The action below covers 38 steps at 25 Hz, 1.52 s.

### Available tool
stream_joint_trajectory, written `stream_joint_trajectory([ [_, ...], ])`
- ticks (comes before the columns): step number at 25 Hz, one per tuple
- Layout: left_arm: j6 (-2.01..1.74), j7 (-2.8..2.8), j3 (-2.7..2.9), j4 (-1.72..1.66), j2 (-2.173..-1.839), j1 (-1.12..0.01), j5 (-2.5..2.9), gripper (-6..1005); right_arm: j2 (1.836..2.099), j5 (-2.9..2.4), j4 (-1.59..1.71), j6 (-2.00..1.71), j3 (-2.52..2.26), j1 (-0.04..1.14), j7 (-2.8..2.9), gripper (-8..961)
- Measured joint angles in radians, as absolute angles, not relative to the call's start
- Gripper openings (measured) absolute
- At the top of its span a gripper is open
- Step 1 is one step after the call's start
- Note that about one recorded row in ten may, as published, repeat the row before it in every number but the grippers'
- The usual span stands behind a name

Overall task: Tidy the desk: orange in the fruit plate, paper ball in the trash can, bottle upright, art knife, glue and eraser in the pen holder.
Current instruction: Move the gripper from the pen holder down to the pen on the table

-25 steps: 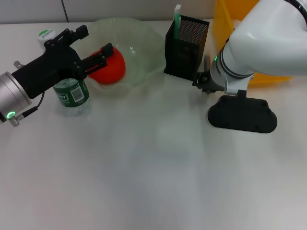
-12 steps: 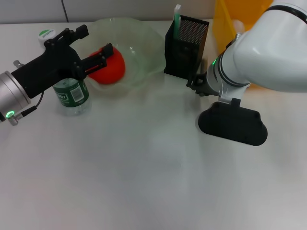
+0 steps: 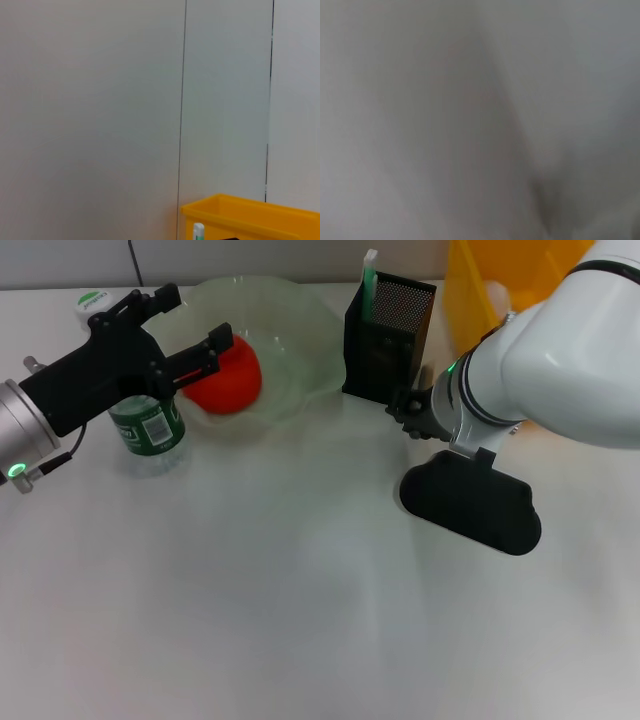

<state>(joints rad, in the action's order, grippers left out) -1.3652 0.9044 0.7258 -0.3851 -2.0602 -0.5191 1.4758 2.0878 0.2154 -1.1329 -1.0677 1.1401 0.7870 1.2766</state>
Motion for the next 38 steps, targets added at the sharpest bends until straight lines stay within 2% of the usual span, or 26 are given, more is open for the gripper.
stream_joint_trajectory([
  [28, -1.414, 0.897, 0.723, -0.404, -2.057, -0.511, 1.471, 817, 2.088, 0.199, -1.31, -1.205, 1.138, 0.758, 1.485, 138],
  [38, -1.533, 0.918, 0.754, -0.415, -2.052, -0.469, 1.48, 816, 2.088, 0.221, -1.391, -1.278, 1.145, 0.752, 1.589, 138],
])
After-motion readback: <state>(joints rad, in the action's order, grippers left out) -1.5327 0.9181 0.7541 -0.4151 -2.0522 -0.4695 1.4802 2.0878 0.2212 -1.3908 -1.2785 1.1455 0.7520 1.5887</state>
